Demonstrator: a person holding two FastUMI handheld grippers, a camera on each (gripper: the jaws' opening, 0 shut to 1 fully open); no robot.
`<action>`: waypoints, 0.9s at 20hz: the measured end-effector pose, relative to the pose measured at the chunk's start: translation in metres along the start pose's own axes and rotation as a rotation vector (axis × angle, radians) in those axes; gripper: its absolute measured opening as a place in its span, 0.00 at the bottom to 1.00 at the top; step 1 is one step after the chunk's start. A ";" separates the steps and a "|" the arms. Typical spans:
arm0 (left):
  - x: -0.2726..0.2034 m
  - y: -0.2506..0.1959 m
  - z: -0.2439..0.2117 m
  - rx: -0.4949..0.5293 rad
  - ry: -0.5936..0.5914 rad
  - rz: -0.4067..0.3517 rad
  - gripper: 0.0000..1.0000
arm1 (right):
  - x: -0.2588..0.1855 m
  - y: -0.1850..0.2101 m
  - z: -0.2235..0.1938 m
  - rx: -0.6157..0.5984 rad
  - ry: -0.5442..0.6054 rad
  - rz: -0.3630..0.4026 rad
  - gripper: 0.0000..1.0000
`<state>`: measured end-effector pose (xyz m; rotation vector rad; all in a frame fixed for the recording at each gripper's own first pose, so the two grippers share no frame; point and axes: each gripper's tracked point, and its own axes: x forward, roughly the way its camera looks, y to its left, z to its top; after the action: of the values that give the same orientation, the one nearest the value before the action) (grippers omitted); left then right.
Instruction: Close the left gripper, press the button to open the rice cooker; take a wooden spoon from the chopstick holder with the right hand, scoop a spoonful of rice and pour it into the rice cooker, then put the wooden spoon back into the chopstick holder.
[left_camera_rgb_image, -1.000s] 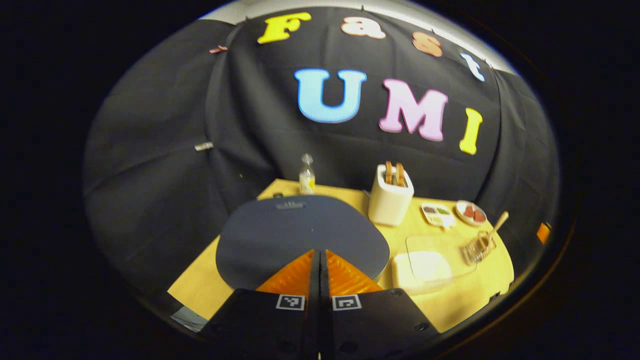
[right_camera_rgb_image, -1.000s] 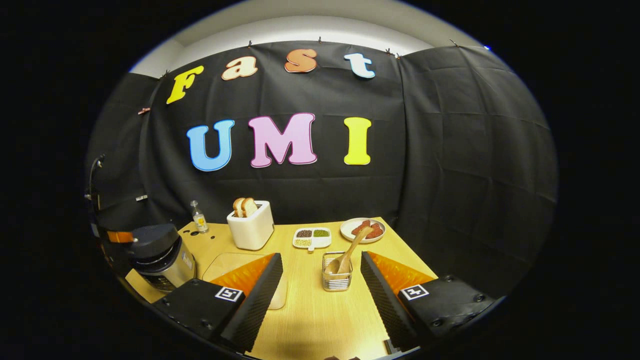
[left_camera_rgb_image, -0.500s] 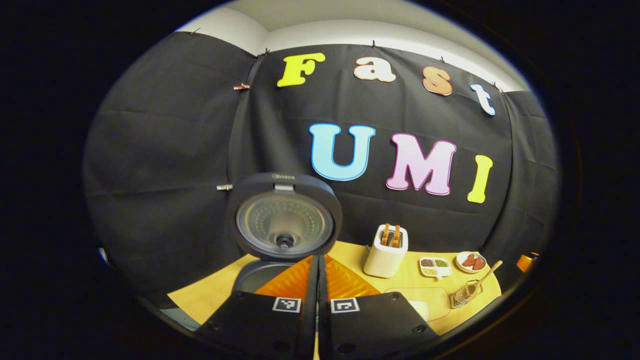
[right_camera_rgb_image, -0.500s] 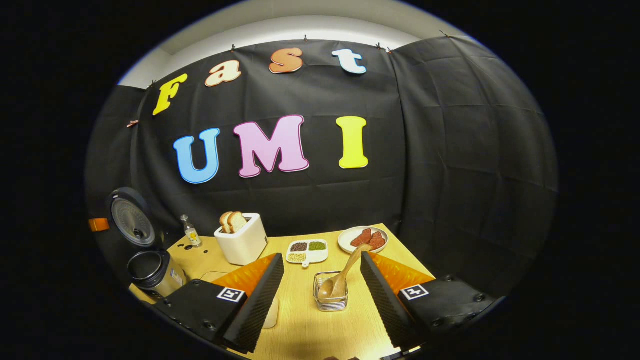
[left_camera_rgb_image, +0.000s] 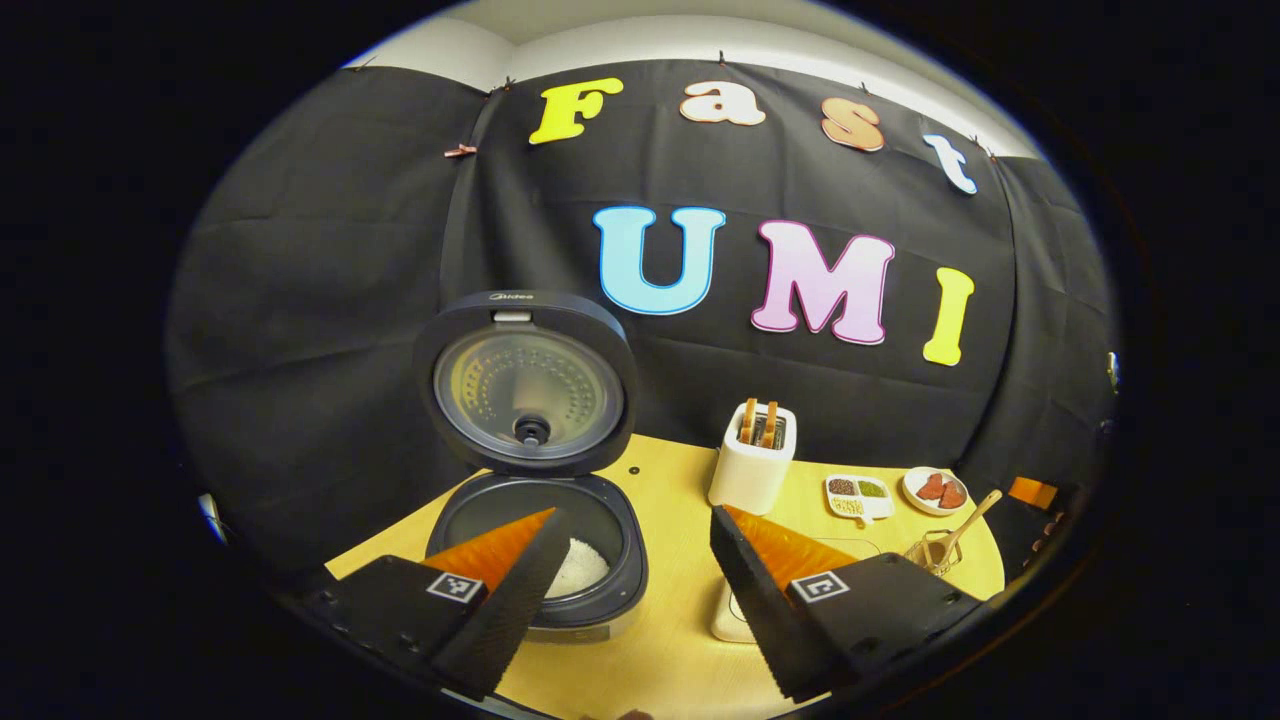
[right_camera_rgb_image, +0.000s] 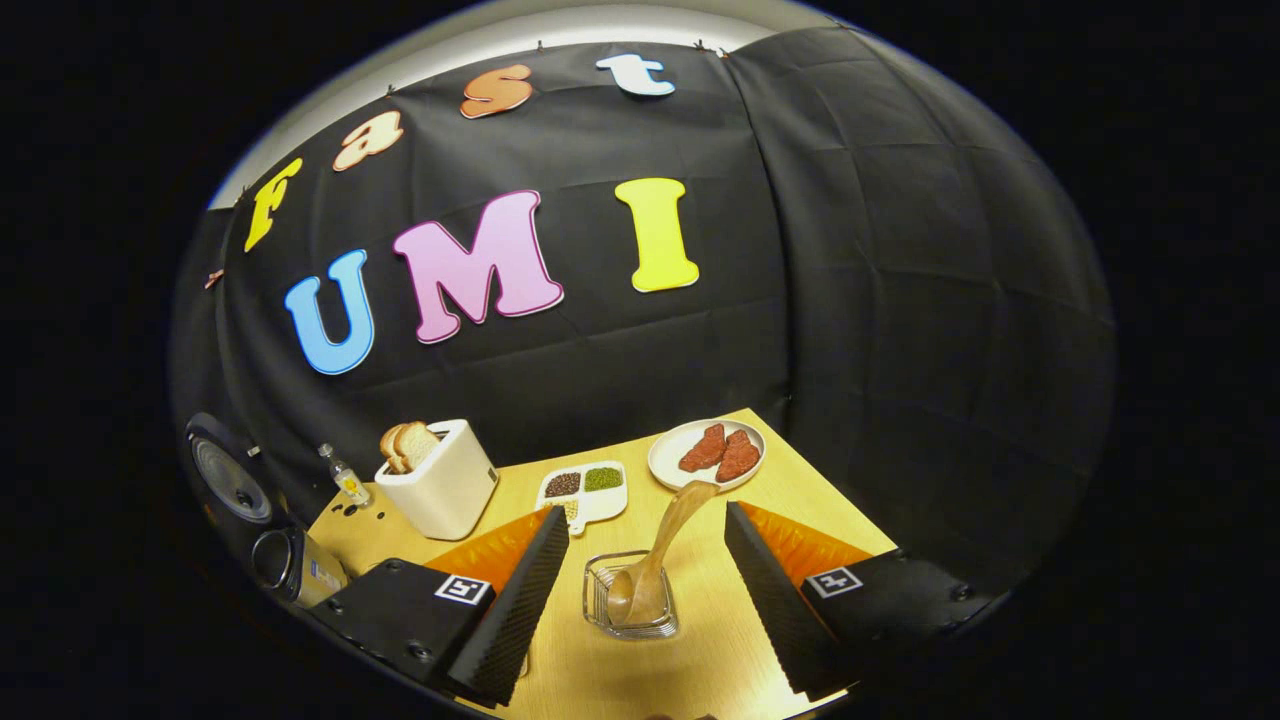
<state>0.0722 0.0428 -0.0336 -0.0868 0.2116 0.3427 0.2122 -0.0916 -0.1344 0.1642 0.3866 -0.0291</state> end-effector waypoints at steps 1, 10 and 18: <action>0.001 -0.005 -0.002 0.004 0.008 0.003 0.96 | 0.010 -0.003 -0.005 0.011 0.020 -0.004 0.98; -0.007 -0.033 -0.040 0.066 0.112 0.066 0.96 | 0.090 -0.015 -0.043 0.133 0.157 -0.019 0.98; -0.013 -0.069 -0.070 0.035 0.192 0.070 0.96 | 0.128 -0.024 -0.072 0.297 0.277 0.016 0.60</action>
<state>0.0704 -0.0343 -0.0959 -0.0782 0.4108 0.4006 0.3022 -0.1026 -0.2522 0.4677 0.6568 -0.0488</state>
